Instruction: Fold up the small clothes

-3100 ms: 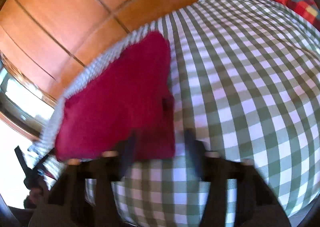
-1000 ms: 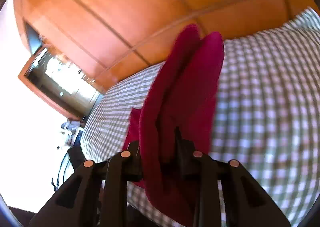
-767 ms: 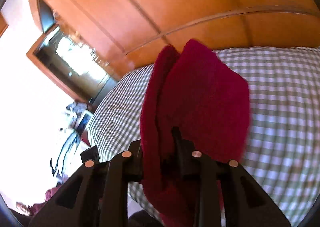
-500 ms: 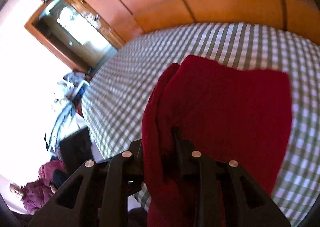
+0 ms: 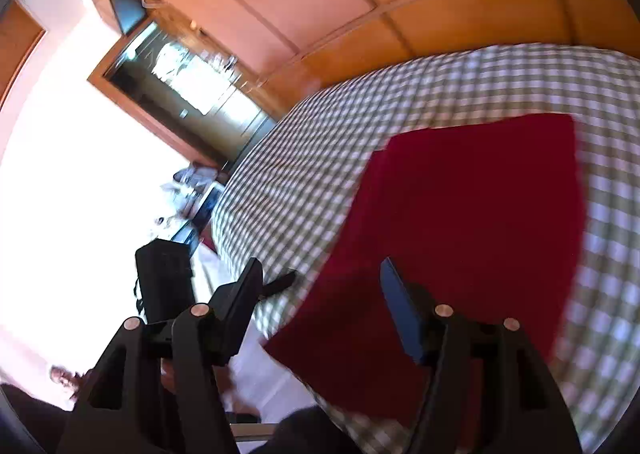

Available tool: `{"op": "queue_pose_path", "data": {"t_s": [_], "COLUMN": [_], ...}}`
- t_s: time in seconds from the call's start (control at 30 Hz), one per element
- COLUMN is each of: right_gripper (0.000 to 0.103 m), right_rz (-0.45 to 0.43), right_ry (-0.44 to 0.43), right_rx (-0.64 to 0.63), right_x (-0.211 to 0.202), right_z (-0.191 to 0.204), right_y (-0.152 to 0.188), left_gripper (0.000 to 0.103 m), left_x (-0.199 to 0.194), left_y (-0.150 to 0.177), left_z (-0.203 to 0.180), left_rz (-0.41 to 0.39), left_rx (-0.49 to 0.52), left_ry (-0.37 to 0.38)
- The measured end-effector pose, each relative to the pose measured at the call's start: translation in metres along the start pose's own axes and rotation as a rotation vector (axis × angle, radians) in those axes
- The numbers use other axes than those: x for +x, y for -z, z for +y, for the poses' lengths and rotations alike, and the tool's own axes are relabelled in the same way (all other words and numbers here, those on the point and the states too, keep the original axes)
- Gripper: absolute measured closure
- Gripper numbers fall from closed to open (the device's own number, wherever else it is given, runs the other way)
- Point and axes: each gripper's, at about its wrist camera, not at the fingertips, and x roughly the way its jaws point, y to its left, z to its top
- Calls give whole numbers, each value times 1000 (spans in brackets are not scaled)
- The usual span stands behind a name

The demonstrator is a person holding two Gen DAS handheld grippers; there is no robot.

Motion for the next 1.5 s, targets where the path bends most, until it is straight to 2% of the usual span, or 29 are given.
{"op": "queue_pose_path", "data": {"t_s": [0.03, 0.13, 0.23, 0.33, 0.47, 0.53, 0.63, 0.67, 0.7, 0.77, 0.83, 0.97, 1.07, 1.13, 1.23, 1.3, 1.37, 1.43, 1.5], "right_gripper": [39, 39, 38, 37, 37, 37, 39, 40, 45, 57, 89, 93, 93, 94, 93, 88, 74, 53, 43], "right_rz": [-8, 5, 40, 72, 90, 88, 69, 59, 44, 31, 28, -7, 21, 70, 83, 86, 95, 97, 97], "right_ry": [45, 188, 314, 354, 408, 440, 439, 438, 432, 432, 476, 497, 528, 558, 544, 525, 503, 478, 447], "right_rx": [-7, -42, -91, -96, -121, -125, -117, -108, -95, -92, -124, -205, -285, -280, -256, -260, -249, -236, -221], "right_x": [-11, -35, -48, -44, -24, -15, -9, -7, -7, -4, -4, -20, -12, 5, 12, 7, 1, -12, -26], "right_z": [-6, -20, -28, -35, -36, -38, -39, -38, -39, -36, -31, -6, 1, -13, -25, -25, -28, -31, -33], "right_y": [9, 43, 75, 99, 118, 120, 115, 109, 106, 99, 98, 98, 107, 115, 119, 117, 116, 115, 116], "left_gripper": [73, 62, 62, 52, 52, 52, 52, 59, 66, 86, 94, 96, 97, 97, 97, 97, 96, 94, 94], "left_x": [-9, -32, -41, -29, -3, 10, 24, 27, 28, 28, 21, -3, -11, -2, 22, 26, 17, 3, -8], "left_y": [0, 2, 7, 12, 22, 24, 21, 21, 21, 21, 19, 13, 18, 31, 56, 64, 59, 46, 33], "left_z": [0, -11, -37, -64, -89, -94, -98, -98, -99, -100, -98, -89, -73, -57, -36, -31, -34, -38, -43], "left_rz": [-15, -55, -50, -7, 64, 95, 117, 123, 125, 118, 101, 39, 31, 71, 165, 176, 156, 120, 78], "left_rx": [-10, -2, 61, 124, 179, 196, 206, 211, 220, 239, 231, 197, 187, 190, 181, 166, 148, 127, 129], "left_ry": [7, 60, 122, 161, 155, 135, 146, 138, 138, 141, 164, 190, 155, 87, 8, 0, 53, 122, 164]}}
